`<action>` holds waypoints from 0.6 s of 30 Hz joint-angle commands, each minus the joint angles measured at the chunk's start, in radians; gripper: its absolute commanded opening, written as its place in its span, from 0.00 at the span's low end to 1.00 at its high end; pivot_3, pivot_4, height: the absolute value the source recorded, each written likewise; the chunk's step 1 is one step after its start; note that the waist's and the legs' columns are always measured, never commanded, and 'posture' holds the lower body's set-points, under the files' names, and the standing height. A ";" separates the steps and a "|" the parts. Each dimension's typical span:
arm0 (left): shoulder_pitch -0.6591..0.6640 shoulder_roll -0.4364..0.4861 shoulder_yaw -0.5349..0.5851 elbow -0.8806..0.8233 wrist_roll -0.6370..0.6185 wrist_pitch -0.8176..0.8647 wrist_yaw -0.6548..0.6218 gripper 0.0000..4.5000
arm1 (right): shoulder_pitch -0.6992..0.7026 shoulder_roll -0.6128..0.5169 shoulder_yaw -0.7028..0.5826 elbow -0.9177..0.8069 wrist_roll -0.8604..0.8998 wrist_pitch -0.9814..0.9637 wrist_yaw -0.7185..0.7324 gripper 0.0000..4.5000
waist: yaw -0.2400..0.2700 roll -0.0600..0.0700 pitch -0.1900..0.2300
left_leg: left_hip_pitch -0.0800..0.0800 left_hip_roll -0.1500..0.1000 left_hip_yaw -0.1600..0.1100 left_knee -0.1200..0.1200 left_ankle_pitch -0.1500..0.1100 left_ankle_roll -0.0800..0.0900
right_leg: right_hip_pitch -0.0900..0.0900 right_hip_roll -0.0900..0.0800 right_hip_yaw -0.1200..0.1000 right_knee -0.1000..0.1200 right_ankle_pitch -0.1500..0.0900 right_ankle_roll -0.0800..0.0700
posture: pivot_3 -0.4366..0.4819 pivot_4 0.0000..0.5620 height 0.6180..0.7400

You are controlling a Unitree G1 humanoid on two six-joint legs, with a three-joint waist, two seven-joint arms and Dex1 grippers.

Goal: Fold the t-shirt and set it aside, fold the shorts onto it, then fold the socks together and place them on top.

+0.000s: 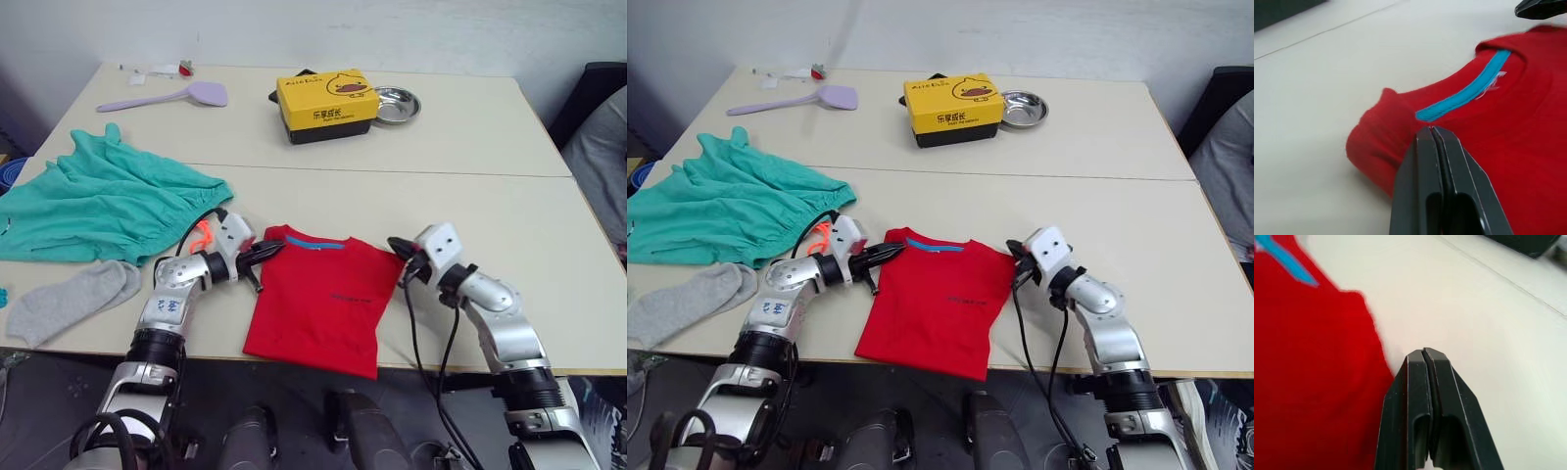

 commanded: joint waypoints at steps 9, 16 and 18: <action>0.209 0.109 -0.112 -0.428 -0.055 0.052 -0.202 0.01 | 0.125 -0.040 0.250 -0.334 0.056 0.175 0.176 0.00 | 0.006 0.000 0.000 | 0.001 0.000 -0.001 -0.001 0.000 0.000 | 0.001 -0.001 0.000 -0.001 0.000 -0.001 | 0.48 0.27 1.00; 0.277 0.092 -0.165 -0.407 0.074 0.039 -0.076 0.01 | 0.156 0.011 0.176 -0.140 0.005 0.052 0.046 0.00 | 0.006 -0.001 -0.001 | 0.001 -0.003 -0.002 -0.001 0.000 0.003 | 0.001 -0.002 0.000 -0.001 0.000 0.000 | 0.48 0.27 1.00; 0.303 0.102 -0.145 -0.402 0.058 0.029 -0.076 0.01 | 0.165 -0.005 0.124 -0.102 0.033 -0.001 0.064 0.00 | 0.006 0.000 -0.002 | 0.001 -0.002 -0.003 -0.001 -0.001 0.003 | 0.002 -0.002 0.000 -0.001 0.000 0.000 | 0.48 0.27 1.00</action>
